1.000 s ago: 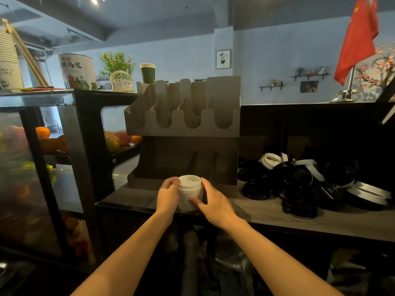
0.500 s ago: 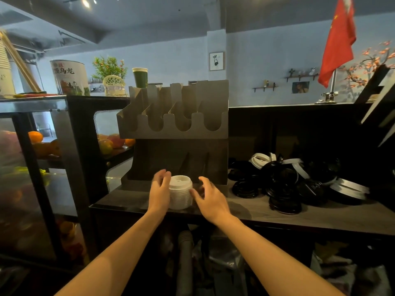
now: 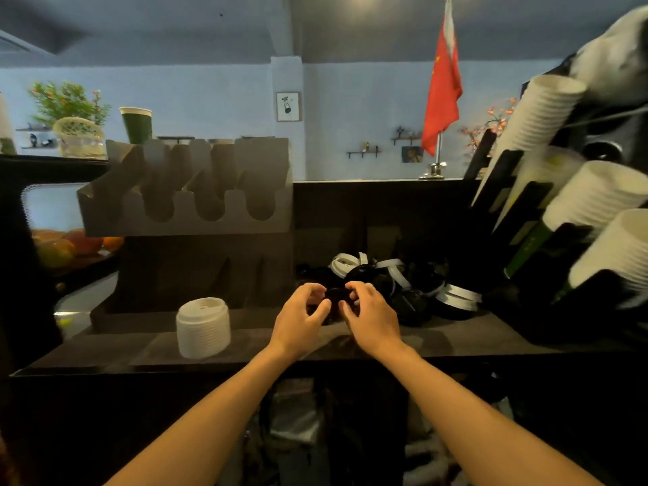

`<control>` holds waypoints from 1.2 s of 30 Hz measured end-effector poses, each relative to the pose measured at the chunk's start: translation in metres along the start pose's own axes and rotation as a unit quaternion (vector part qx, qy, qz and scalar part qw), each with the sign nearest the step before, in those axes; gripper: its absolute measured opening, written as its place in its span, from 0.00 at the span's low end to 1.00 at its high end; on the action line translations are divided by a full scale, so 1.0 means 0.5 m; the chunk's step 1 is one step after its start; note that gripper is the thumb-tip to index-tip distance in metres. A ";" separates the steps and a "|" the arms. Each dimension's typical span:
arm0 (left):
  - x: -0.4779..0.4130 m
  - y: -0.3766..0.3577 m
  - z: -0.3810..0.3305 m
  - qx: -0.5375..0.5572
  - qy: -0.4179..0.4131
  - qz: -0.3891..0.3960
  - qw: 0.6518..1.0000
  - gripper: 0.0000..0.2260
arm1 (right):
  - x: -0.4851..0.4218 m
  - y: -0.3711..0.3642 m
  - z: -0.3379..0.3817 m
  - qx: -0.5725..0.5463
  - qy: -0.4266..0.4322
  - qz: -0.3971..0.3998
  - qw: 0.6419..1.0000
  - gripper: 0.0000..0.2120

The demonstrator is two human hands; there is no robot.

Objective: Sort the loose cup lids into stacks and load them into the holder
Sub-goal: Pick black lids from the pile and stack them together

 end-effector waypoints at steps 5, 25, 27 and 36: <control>-0.021 -0.107 0.001 -0.018 0.014 0.038 0.999 0.15 | -0.022 0.046 -0.120 0.066 -0.050 -0.015 0.996 0.25; -0.026 -0.116 0.097 0.175 0.191 -0.130 0.957 0.30 | -0.028 -0.019 -0.147 0.143 -0.043 0.107 0.983 0.40; -0.025 -0.109 0.087 0.181 0.185 -0.137 0.956 0.30 | -0.021 -0.027 -0.145 0.169 -0.040 0.123 0.977 0.38; -0.011 -0.106 0.097 0.229 0.233 -0.165 0.931 0.24 | -0.017 -0.022 -0.151 0.156 -0.075 0.122 0.977 0.38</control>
Point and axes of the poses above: each hand's wrist, its own x-axis away from the middle knuckle, its own y-axis out of the back of the hand, z = x × y, the point moved 9 cm from there along -x, towards the middle knuckle, and after that the axes turned 15 degrees about -y, right-handed, at the moved point
